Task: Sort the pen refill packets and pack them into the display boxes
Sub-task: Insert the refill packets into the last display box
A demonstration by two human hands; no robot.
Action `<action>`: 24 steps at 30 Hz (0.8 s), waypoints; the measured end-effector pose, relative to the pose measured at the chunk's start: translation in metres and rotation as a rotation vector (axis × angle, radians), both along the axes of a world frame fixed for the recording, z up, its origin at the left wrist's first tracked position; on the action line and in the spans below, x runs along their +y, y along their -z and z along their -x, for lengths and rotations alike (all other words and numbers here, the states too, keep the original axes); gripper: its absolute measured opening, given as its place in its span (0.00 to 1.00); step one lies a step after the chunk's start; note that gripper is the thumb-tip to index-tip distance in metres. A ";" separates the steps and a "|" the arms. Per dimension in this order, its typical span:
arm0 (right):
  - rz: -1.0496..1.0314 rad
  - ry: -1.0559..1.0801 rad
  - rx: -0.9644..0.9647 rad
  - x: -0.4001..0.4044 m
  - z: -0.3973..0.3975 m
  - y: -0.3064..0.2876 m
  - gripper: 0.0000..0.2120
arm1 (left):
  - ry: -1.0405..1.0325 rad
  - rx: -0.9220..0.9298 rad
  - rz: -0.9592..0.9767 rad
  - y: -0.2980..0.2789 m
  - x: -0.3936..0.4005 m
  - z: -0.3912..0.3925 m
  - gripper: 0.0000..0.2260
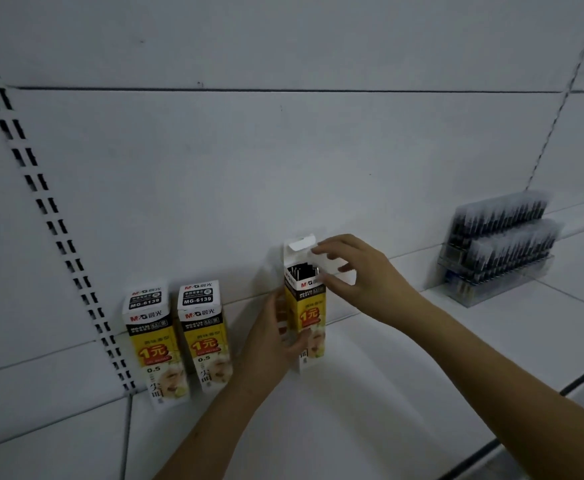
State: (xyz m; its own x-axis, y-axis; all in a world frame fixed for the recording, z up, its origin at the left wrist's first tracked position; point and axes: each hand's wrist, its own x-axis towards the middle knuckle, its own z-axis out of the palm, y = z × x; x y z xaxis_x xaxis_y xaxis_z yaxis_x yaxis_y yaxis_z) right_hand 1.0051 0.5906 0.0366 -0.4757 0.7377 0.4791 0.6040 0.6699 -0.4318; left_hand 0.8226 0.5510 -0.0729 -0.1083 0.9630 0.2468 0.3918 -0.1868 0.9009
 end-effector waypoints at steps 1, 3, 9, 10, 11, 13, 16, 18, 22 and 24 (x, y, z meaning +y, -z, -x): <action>-0.028 0.010 0.024 -0.002 0.001 0.000 0.17 | -0.011 0.035 0.018 0.003 -0.004 0.000 0.30; -0.084 0.035 0.087 -0.008 0.005 0.000 0.17 | -0.035 0.124 0.025 0.007 -0.013 -0.001 0.31; -0.334 0.187 0.383 -0.046 0.040 -0.001 0.15 | -0.099 0.408 0.095 0.025 -0.057 0.008 0.32; -0.334 0.139 0.422 -0.054 0.053 -0.002 0.15 | -0.100 0.462 0.093 0.028 -0.068 0.012 0.30; -0.310 0.068 0.446 -0.063 0.068 -0.002 0.15 | -0.104 0.492 0.095 0.030 -0.080 0.016 0.28; -0.218 -0.088 0.455 -0.079 0.101 -0.001 0.16 | -0.137 0.513 0.108 0.032 -0.106 0.028 0.26; -0.111 -0.266 0.451 -0.106 0.151 0.007 0.19 | -0.217 0.548 0.095 0.034 -0.149 0.055 0.23; -0.072 -0.330 0.437 -0.127 0.184 0.012 0.20 | -0.280 0.593 0.079 0.037 -0.180 0.079 0.21; -0.038 -0.455 0.352 -0.177 0.250 0.023 0.21 | -0.406 0.627 0.054 0.044 -0.243 0.130 0.19; -0.001 -0.512 0.324 -0.203 0.284 0.025 0.20 | -0.485 0.625 0.042 0.046 -0.277 0.160 0.19</action>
State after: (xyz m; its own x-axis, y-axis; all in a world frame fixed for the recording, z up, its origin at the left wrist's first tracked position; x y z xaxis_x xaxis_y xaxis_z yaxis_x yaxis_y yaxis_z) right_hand 0.7207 0.3872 0.0114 -0.5999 0.4531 0.6594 0.0423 0.8410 -0.5394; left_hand 0.6630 0.2742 -0.1186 -0.3710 0.8538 0.3652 0.8567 0.1630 0.4893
